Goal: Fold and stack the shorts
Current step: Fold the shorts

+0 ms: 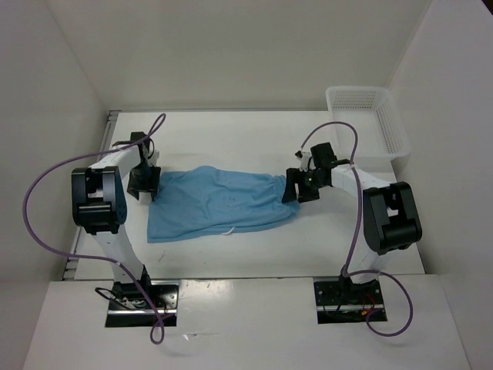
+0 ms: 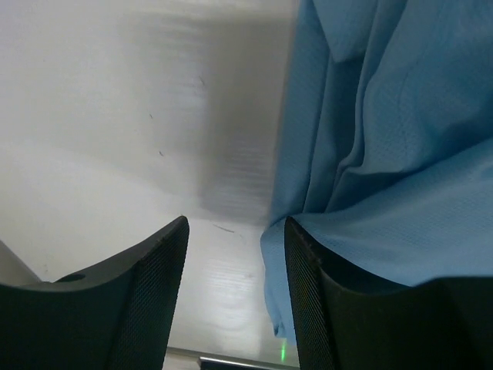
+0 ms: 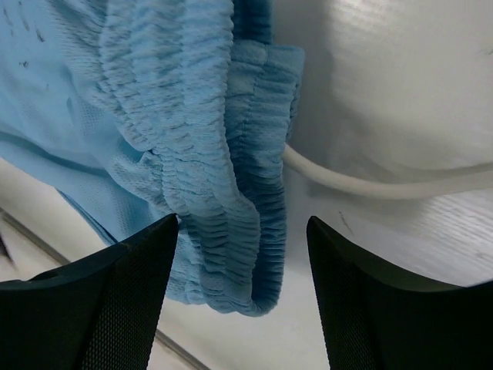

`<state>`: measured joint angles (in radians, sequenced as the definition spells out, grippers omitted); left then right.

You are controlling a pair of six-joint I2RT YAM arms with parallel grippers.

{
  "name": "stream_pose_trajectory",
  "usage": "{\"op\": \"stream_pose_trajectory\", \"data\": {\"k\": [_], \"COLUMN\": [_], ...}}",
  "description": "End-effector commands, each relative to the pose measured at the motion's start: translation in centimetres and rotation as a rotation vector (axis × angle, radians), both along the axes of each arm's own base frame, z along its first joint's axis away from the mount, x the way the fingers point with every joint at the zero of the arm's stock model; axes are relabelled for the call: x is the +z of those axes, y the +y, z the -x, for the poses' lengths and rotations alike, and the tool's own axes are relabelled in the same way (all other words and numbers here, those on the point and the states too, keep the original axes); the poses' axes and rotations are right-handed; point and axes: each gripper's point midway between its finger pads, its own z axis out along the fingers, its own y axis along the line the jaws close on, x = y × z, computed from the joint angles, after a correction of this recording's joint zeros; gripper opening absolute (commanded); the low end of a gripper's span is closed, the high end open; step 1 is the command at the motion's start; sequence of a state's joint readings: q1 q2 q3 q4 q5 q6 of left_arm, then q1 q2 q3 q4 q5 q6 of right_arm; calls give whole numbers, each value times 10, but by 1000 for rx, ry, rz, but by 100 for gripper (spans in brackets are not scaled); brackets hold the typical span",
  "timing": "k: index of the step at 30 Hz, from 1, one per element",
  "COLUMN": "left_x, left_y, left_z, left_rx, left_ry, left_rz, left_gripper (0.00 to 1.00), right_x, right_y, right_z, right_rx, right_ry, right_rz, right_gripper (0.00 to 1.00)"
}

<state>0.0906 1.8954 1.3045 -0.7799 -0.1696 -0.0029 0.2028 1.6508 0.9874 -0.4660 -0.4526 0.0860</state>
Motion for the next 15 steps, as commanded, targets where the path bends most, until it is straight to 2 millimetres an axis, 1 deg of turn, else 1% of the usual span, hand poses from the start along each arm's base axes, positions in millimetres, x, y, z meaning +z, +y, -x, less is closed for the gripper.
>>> {"op": "stream_pose_trajectory", "data": {"k": [1, 3, 4, 5, 6, 7, 8, 9, 10, 11, 12, 13, 14, 15], "left_x": [4, 11, 17, 26, 40, 47, 52, 59, 60, 57, 59, 48, 45, 40], "left_y": [-13, -15, -15, -16, -16, -13, -13, -17, -22, -27, -29, -32, -34, -36], "left_z": [-22, -32, -34, -39, -45, -49, -53, -61, -62, -66, -66, -63, -63, -62], "left_rx": [-13, -18, -19, -23, -25, -18, -15, -24, -30, -37, -41, -38, -38, -39], "left_ry": [-60, -92, -102, -132, -169, -192, -210, -238, -241, -239, -239, -194, -179, -167], "left_rz": [86, 101, 100, 109, 105, 112, 133, 155, 180, 210, 226, 244, 258, 273], "left_gripper": [61, 61, 61, 61, 61, 59, 58, 56, 56, 55, 53, 51, 49, 48], "right_x": [-2, -15, -15, -18, -23, -23, -26, -29, -28, -30, -29, -31, -31, -32], "right_y": [17, 15, 15, 14, 14, 13, 12, 18, 19, 23, 24, 27, 27, 26], "right_z": [-1, 5, 5, 8, 10, 7, 11, 17, 14, 16, 14, 17, 17, 14], "right_rx": [-40, -68, -68, -69, -69, -73, -74, -64, -73, -71, -70, -73, -73, -88], "right_ry": [35, 82, 82, 91, 100, 87, 99, 108, 99, 102, 92, 100, 100, 94], "right_rz": [-98, -89, -89, -87, -84, -79, -76, -78, -85, -90, -93, -97, -97, -91], "right_gripper": [73, 73, 73, 73, 71, 71, 68, 67, 67, 61, 58, 55, 48, 46]}}
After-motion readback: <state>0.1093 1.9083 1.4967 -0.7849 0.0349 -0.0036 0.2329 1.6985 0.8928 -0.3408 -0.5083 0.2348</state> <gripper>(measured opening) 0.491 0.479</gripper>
